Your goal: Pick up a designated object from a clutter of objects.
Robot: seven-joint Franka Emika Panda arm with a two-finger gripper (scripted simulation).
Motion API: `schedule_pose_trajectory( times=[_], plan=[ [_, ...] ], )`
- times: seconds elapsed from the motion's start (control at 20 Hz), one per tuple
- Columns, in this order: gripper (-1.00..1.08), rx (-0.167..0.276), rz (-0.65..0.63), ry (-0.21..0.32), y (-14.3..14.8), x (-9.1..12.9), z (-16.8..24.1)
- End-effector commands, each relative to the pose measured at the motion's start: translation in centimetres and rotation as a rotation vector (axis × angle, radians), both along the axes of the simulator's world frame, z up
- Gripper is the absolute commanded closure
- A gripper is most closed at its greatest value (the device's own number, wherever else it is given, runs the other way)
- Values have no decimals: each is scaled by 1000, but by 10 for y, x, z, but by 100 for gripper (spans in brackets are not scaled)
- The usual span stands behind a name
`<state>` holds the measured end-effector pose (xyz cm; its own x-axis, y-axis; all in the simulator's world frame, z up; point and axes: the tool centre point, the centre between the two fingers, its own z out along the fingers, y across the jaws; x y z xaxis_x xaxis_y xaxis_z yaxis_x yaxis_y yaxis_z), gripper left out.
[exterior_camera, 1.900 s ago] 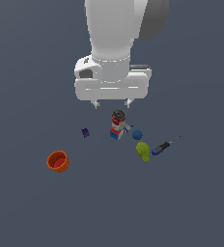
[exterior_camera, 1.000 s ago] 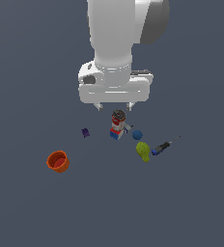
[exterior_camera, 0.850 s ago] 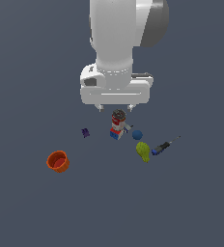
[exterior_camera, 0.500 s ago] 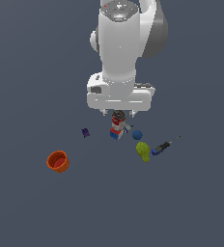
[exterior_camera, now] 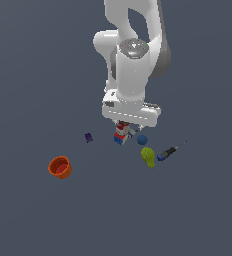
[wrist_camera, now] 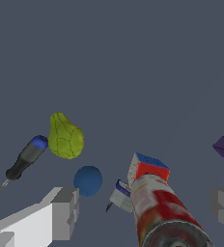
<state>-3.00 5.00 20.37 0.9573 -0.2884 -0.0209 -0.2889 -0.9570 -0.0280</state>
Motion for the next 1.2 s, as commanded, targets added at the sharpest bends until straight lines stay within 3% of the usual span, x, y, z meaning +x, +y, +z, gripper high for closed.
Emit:
schedule_pose_trajectory(
  times=[0.0,0.7,1.15],
  plan=[
    [-92,-3,-53,1,6,-8,-17],
    [-92,-22,-337,2,33,-70,-102],
    [-92,-32,-463,-2,40,-103,-132]
  ],
)
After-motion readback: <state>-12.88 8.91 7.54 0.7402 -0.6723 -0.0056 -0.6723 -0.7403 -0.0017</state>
